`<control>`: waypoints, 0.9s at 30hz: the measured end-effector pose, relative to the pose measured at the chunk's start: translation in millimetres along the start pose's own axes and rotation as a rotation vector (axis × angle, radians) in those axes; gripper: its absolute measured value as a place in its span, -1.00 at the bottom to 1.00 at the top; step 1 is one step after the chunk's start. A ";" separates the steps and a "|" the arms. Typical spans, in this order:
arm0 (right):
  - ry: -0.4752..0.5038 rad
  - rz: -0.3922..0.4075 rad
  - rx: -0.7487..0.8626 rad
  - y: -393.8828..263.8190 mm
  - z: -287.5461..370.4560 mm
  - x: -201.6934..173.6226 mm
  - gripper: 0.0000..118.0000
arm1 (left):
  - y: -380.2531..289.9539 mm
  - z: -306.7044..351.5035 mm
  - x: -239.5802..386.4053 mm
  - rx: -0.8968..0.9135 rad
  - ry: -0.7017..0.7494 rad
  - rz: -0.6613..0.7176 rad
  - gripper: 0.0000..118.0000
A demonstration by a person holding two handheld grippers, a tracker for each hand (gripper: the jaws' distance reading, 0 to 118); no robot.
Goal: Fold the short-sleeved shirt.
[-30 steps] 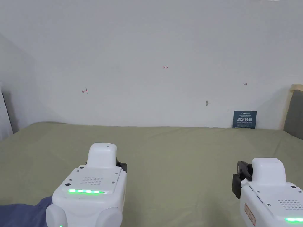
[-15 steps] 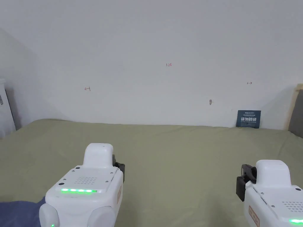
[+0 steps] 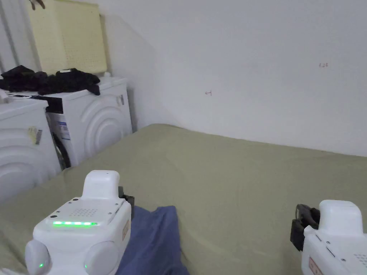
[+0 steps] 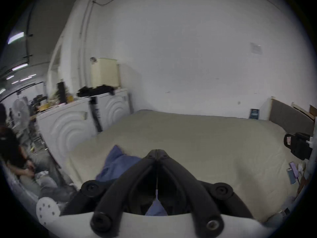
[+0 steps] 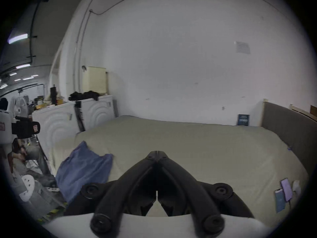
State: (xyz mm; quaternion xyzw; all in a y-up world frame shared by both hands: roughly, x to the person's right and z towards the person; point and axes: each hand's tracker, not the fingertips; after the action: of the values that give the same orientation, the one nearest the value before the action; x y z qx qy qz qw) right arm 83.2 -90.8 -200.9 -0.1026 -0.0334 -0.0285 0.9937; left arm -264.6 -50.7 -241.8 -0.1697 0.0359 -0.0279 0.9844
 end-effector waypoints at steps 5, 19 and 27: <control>0.076 0.005 -0.022 -4.1 -15.4 -25.3 -0.98 | -9.0 3.6 -39.7 -0.032 0.064 0.029 -1.00; 0.141 0.031 -0.099 -27.8 -35.0 -45.0 -0.98 | -43.5 -82.8 -31.4 -0.260 -0.023 0.095 -1.00; 0.147 0.048 -0.212 -68.2 -64.1 -45.4 -0.98 | -84.3 -194.9 -3.1 -0.532 -0.188 0.136 -1.00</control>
State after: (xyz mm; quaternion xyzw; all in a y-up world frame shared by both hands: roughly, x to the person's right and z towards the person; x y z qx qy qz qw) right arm 37.5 -168.4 -252.9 -0.2054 0.0453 -0.0154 0.9775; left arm -287.0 -194.6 -396.4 -0.4208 -0.0383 0.0642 0.9041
